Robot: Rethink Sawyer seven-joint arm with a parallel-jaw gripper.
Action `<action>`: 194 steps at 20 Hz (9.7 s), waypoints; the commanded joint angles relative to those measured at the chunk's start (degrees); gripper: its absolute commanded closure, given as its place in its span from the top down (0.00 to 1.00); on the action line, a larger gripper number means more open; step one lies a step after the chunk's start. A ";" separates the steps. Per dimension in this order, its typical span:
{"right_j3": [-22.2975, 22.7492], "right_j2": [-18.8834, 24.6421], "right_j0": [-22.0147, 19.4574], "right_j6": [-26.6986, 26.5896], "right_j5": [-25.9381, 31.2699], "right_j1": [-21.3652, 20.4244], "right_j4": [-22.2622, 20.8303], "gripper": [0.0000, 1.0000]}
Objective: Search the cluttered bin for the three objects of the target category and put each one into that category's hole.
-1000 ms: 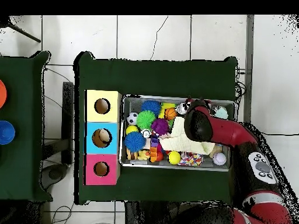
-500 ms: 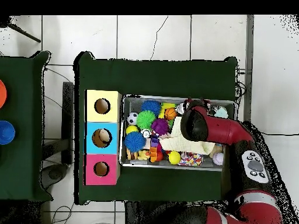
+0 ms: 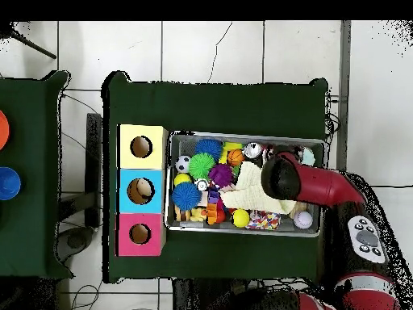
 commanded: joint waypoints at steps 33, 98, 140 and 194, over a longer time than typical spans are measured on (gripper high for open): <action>20.10 19.71 -13.69 7.08 0.27 -3.50 4.94 1.00; 14.78 7.15 -3.02 2.04 15.36 -5.50 5.63 0.00; 22.39 32.35 -22.00 -1.49 10.33 2.07 13.63 0.00; 14.45 -4.27 5.66 7.03 6.96 -7.90 15.28 1.00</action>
